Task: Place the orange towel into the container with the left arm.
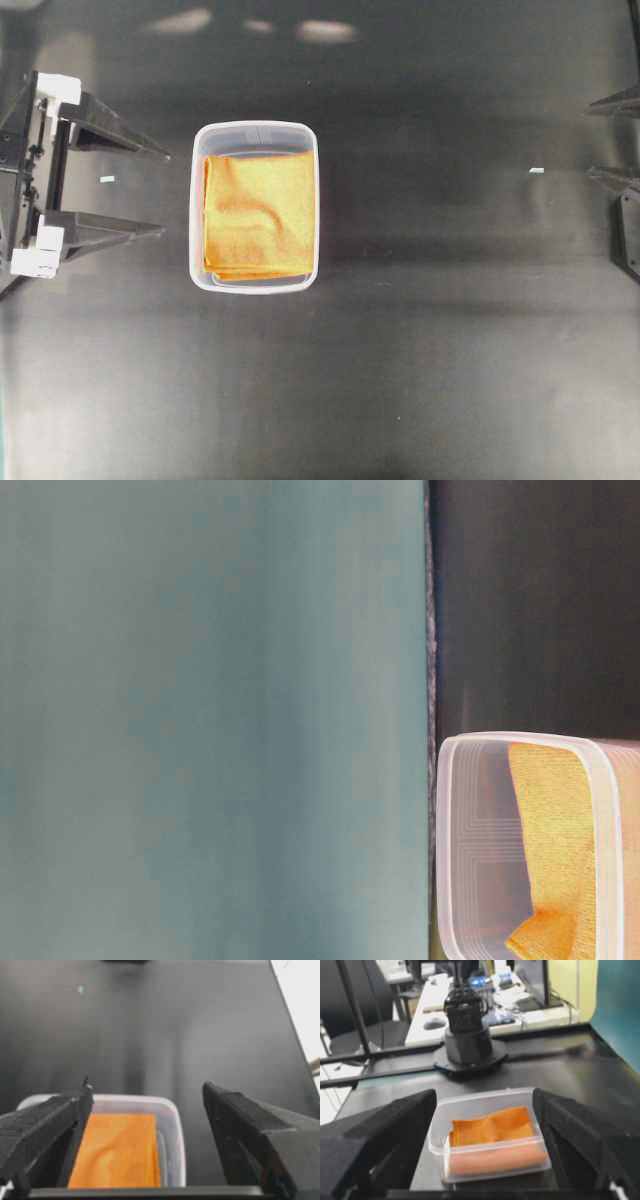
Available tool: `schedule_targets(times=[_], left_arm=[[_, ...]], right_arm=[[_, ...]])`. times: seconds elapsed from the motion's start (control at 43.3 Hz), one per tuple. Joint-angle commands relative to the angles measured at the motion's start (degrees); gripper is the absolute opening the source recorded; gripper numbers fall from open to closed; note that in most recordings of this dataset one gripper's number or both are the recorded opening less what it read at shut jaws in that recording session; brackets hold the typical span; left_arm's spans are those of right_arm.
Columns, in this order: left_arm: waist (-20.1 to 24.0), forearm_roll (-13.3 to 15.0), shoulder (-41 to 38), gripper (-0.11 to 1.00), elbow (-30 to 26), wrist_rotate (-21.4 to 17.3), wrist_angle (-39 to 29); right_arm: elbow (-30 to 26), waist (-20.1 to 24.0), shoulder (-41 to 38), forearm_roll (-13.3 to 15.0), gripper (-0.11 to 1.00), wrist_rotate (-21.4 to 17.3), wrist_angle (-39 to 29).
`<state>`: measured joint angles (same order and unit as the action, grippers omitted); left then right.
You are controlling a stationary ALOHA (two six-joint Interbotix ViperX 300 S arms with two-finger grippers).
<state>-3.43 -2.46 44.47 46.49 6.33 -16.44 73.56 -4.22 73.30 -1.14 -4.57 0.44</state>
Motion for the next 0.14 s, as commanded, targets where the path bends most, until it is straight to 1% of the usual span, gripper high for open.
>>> schedule_targets(times=[0.0, 0.115], left_arm=[[-0.09, -0.09, 0.44, 0.85, 0.09, 0.09, 0.62], [-0.09, -0.09, 1.49, 0.85, 1.49, 0.09, 1.05]], right_arm=[[-0.18, -0.18, -0.35, -0.18, 0.76, -0.09, 0.62], [-0.09, -0.18, -0.35, -0.26, 0.76, -0.09, 0.62]])
